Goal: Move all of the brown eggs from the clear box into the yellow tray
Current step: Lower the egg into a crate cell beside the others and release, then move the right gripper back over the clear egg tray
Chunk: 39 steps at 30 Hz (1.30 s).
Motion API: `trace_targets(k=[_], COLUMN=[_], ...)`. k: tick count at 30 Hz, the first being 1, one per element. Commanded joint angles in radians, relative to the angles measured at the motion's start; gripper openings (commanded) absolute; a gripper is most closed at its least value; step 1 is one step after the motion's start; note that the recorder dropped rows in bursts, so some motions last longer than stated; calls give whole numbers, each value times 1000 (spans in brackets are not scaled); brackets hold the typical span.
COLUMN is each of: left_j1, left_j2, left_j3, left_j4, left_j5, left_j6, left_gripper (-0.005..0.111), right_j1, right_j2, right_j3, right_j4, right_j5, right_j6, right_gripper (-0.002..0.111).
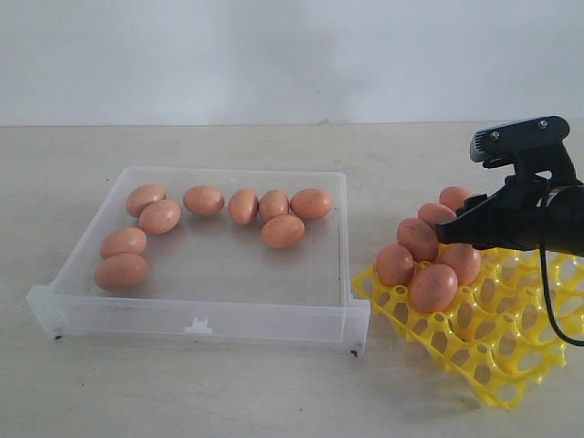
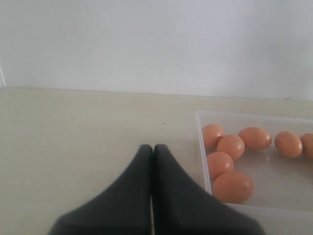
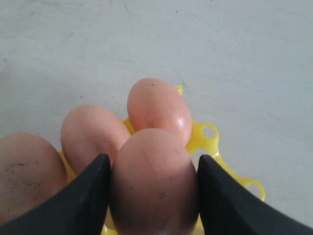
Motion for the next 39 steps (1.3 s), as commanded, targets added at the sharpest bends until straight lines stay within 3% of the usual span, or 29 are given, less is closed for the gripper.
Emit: trace_targets(k=[1,5,6,12,14,20,32,39], left_j1=[1,1,1,1,1,1,1,1], left_j2=[3,3,3,3,3,3,3,3], left_j3=[3,3,3,3,3,3,3,3], left_j4=[2,2,2,2,2,2,2,2], left_j5=[-6,-6,-6,-6,-6,-6,-6,-6], left_j6=[2,2,2,2,2,2,2,2], left_gripper=[-4,-4,-4,-4,-4,-4,-4,-4], right_j1=[-7,-7,-7,-7,-7,-7,-7,-7], right_j2=[-12,-12,-12,-12,-12,-12,-14,-237], right_j3=[-4,-4,-4,-4,-4,-4,-4,-7], right_j4=[4,6,6,6,6,6,6,39], right_j5=[-3,1,1,1,8,14,23,48], right_j6=[0,7,7,7,7,9,17,7], right_gripper=[10,41,44,26,25,53,54,54])
